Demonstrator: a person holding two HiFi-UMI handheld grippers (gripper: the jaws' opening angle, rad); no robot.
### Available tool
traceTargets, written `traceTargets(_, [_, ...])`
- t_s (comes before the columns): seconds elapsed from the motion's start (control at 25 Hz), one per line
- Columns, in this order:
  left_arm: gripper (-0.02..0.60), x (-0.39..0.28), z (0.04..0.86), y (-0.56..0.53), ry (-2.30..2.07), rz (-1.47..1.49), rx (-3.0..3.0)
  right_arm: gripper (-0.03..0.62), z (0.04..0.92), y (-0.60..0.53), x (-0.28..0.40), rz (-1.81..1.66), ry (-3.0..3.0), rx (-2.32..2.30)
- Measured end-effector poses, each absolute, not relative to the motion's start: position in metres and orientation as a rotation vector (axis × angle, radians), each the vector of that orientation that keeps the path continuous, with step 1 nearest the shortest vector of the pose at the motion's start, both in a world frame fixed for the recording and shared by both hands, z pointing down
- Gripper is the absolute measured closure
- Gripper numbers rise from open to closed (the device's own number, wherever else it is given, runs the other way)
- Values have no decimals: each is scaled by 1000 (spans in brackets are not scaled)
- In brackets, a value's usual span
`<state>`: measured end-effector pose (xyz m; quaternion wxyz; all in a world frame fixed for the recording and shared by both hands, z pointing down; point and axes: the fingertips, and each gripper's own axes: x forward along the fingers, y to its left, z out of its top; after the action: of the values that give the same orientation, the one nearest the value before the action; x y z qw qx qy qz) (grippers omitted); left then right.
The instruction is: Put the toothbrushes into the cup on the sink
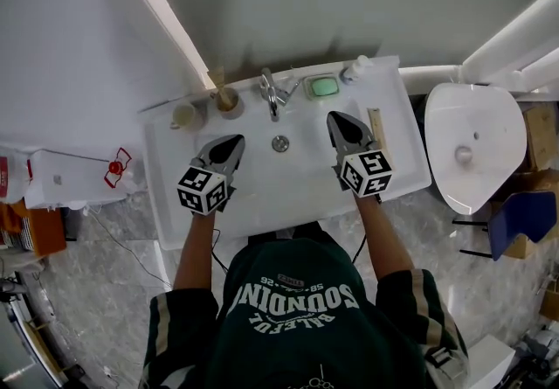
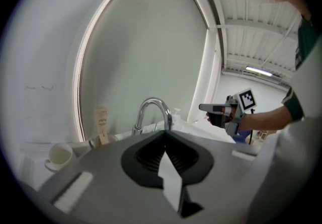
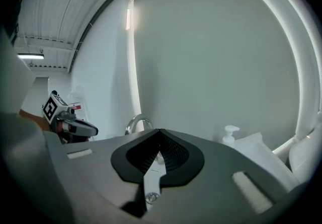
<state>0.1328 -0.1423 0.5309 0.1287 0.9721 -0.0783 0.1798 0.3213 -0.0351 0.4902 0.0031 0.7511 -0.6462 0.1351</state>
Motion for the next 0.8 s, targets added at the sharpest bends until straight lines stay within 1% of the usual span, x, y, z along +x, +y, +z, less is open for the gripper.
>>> traceTargets(0.28, [531,154,542,-136,-234,566,2817,588,544,10,407,551,-1796,2381])
traceTargets(0.48, [531,158,548,-133,-261,587,2806,509,585,34,461,672,-1654,2332])
traceTargets(0.8, [531,150,546,-139,-344,588,2794,450,664,56,504,928,-1506,2140])
